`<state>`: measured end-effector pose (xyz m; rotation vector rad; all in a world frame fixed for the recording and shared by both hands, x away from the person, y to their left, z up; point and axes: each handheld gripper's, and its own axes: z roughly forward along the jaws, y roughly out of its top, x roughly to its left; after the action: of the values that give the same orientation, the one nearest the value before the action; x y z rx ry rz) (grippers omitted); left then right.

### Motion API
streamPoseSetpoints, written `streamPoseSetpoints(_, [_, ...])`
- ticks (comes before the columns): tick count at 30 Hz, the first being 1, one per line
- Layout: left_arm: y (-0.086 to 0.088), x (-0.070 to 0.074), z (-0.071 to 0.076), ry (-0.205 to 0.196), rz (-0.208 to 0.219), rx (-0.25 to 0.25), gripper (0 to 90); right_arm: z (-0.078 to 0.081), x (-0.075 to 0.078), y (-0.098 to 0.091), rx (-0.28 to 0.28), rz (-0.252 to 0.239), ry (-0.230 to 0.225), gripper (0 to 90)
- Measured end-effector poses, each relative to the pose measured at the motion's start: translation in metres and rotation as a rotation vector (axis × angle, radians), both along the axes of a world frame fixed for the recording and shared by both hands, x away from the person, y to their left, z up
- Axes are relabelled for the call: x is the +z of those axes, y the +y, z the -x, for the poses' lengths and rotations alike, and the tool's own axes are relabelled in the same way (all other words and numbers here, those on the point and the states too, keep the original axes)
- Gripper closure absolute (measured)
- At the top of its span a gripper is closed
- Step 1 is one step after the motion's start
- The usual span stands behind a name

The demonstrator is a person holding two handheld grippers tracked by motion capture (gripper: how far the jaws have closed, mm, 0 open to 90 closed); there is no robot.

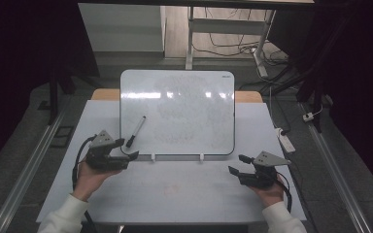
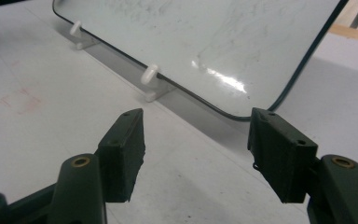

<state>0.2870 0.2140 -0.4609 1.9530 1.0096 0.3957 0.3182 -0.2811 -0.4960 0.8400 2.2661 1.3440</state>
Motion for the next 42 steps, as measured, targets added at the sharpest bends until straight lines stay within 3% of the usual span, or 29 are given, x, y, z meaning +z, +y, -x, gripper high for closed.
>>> streamPoseSetpoints(3, [0.003,-0.009,0.009,0.024,0.026,-0.004,24.4,0.001,0.000,-0.001,-0.004,0.020,-0.020,35.6])
streamPoseSetpoints(8, [0.007,-0.024,0.022,0.047,0.031,-0.003,24.3,0.001,-0.003,-0.006,-0.004,0.039,-0.035,34.3])
streamPoseSetpoints(18, [0.017,-0.050,0.044,0.055,-0.019,0.030,24.3,0.005,-0.009,-0.026,-0.044,0.066,-0.044,33.1])
streamPoseSetpoints(28, [0.020,-0.052,0.045,0.046,-0.030,0.055,24.9,0.002,-0.015,-0.024,-0.033,0.120,-0.040,33.1])
streamPoseSetpoints(42, [0.022,-0.053,0.044,0.040,-0.041,0.073,25.2,0.003,-0.015,-0.020,-0.005,0.117,-0.039,33.1])
